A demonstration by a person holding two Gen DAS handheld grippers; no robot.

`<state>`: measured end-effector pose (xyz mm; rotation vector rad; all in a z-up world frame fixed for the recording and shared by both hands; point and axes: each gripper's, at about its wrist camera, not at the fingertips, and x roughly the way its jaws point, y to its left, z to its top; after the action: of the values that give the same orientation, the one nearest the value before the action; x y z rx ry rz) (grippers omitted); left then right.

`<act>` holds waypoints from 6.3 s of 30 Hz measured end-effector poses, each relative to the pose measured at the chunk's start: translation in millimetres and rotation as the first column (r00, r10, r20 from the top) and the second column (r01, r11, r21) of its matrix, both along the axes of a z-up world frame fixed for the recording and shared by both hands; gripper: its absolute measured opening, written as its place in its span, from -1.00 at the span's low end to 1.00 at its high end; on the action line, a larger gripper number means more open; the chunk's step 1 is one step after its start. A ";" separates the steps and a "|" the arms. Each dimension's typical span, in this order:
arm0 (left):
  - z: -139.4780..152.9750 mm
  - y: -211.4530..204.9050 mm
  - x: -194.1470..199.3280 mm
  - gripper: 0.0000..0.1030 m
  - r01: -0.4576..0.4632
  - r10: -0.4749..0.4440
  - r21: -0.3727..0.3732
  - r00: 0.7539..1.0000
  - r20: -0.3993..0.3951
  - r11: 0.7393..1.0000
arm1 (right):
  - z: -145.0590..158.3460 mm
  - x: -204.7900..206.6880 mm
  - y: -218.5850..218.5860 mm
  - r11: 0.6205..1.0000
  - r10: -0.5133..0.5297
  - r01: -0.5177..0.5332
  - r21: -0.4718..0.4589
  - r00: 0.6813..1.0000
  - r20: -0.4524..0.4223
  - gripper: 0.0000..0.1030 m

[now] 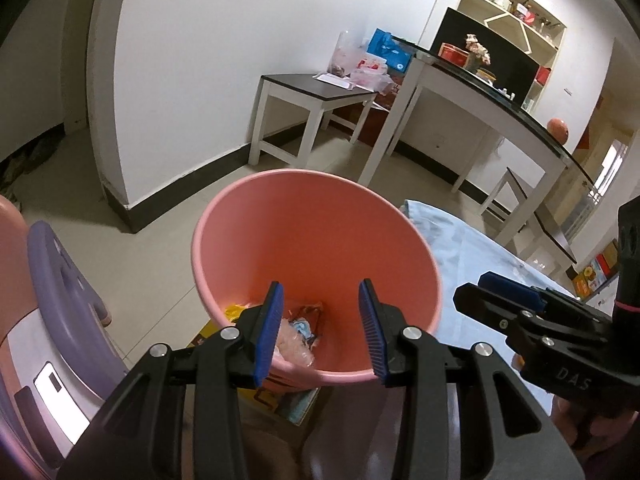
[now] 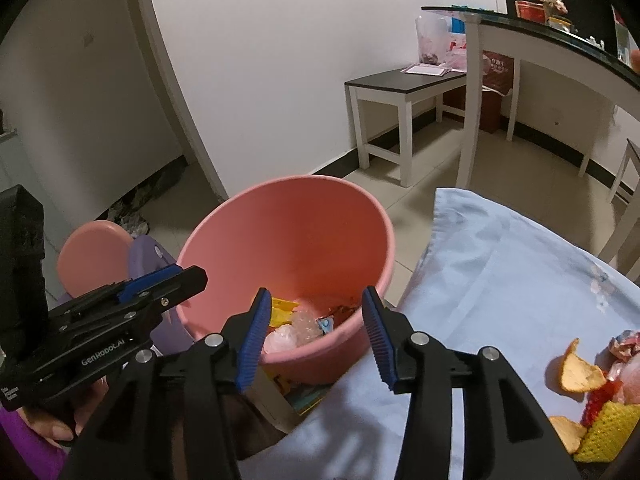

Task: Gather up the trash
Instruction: 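Carry the yellow bag and bubble wrap over the bucket and release both, then grasp the yellow foam net with the right tool, then grasp the orange peel with the left tool while the right tool holds the yellow net, then carry the orange peel and yellow net over the pink bucket and open both tools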

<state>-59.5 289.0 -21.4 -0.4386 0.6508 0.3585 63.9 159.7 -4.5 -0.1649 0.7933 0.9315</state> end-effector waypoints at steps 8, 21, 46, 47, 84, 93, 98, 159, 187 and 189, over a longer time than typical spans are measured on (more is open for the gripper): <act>10.9 -23.3 0.7 -0.24 0.046 -0.047 0.036 0.999 0.014 0.998 | 5.1 -4.2 -30.9 0.999 -0.042 0.042 0.014 0.999 0.000 -0.06; 19.4 -79.8 16.9 -0.24 0.184 -0.185 0.070 0.983 0.015 0.980 | 7.5 0.5 -127.3 0.981 -0.193 0.193 0.019 0.981 -0.009 -0.06; -36.8 -207.2 102.1 -0.24 0.523 -0.519 -0.012 0.844 -0.133 0.852 | -24.9 13.0 -288.8 0.892 -0.450 0.451 0.013 0.892 -0.050 -0.06; -39.6 -208.9 105.5 -0.24 0.522 -0.519 -0.016 0.844 -0.138 0.853 | -25.2 14.8 -288.6 0.891 -0.452 0.454 0.013 0.890 -0.051 -0.06; -27.2 -202.6 110.1 -0.94 0.478 -0.481 -0.060 0.873 -0.083 0.876 | -40.4 43.3 -278.5 0.918 -0.390 0.395 0.044 0.916 -0.090 -0.92; -8.2 -184.0 94.7 -0.94 0.442 -0.444 -0.050 0.896 -0.023 0.895 | -9.8 24.4 -267.8 0.930 -0.359 0.360 0.078 0.933 -0.020 -0.94; 10.9 -164.0 80.9 -0.98 0.402 -0.401 -0.035 0.915 0.034 0.915 | 8.0 20.1 -251.1 0.937 -0.340 0.337 0.096 0.940 0.015 -0.94; -21.6 -137.6 84.2 -0.69 0.360 -0.360 -0.020 0.932 -0.041 0.933 | 10.4 26.4 -197.4 0.960 -0.264 0.262 0.103 0.964 0.009 -0.93; 8.7 2.7 29.1 -0.68 -0.001 0.000 0.041 0.999 0.042 0.999 | 7.6 14.5 7.5 1.000 0.009 -0.009 0.006 0.996 0.085 -0.92; 5.3 6.5 28.8 -0.68 -0.004 0.002 0.031 0.999 0.038 1.000 | 3.7 12.6 12.5 1.000 0.018 -0.017 -0.008 0.996 0.084 -0.92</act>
<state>-30.7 295.4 -16.1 -0.4163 0.6074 0.3619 76.5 172.1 -0.8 -0.2165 0.7182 0.9327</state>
